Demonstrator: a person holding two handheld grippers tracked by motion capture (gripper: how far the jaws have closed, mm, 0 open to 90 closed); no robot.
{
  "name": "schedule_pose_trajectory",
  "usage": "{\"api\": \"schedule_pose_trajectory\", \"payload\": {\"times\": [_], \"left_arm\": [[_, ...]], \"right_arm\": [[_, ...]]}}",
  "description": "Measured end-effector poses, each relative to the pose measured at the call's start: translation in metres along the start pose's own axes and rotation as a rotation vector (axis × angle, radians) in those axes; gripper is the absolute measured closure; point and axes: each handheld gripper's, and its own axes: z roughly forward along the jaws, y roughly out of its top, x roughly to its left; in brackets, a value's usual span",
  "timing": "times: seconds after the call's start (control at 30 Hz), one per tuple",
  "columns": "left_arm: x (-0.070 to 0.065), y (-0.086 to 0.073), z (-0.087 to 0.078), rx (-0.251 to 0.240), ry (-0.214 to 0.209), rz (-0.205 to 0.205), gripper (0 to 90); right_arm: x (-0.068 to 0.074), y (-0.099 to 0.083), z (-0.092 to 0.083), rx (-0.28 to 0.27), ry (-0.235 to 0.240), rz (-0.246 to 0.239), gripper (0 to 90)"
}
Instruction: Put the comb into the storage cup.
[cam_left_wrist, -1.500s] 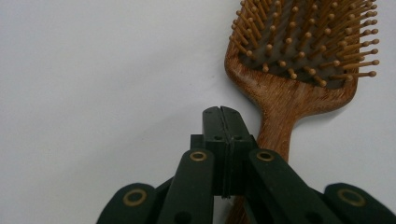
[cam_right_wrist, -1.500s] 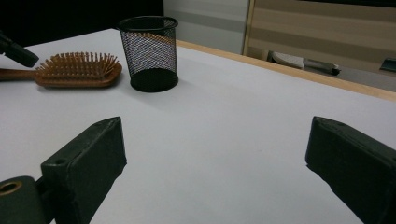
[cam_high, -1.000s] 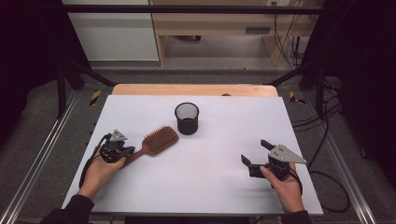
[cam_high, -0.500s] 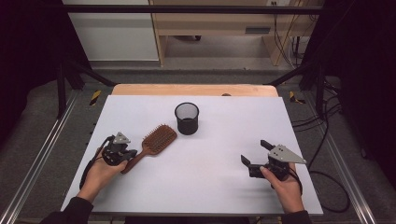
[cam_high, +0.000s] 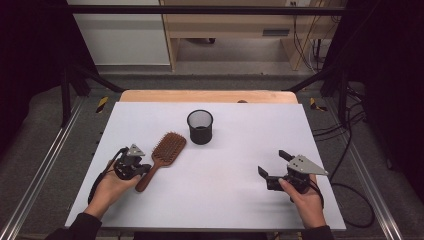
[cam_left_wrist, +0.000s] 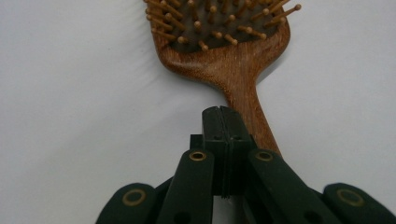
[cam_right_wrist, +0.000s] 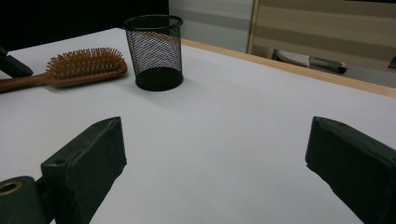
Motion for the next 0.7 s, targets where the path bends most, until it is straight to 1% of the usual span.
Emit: {"api": "schedule_pose_trajectory", "payload": {"times": [0.03,0.13,0.4,0.53,0.57,0.67,0.7], "left_arm": [[-0.002,0.000,0.000,0.003,-0.003,0.005,90.0],[-0.003,0.001,0.001,0.005,-0.003,0.006,90.0],[-0.002,0.002,0.001,0.015,-0.010,-0.010,90.0],[-0.001,0.006,-0.003,0.009,-0.003,-0.024,90.0],[-0.002,0.009,-0.006,-0.002,0.001,-0.031,90.0],[-0.003,0.013,-0.009,-0.012,0.003,-0.040,90.0],[-0.005,0.016,-0.011,-0.017,0.002,-0.045,90.0]], "right_arm": [[0.000,0.000,0.000,0.001,0.001,0.001,5.0],[-0.001,0.000,0.000,0.001,0.001,0.002,5.0],[-0.001,0.000,0.000,0.007,0.001,0.003,4.9],[-0.001,0.000,0.000,0.006,0.001,0.006,4.9],[-0.001,0.000,0.000,0.005,0.001,0.007,4.9],[-0.001,0.000,0.000,0.004,0.003,0.009,4.9],[-0.001,0.000,0.000,0.004,0.004,0.008,4.9]]}}
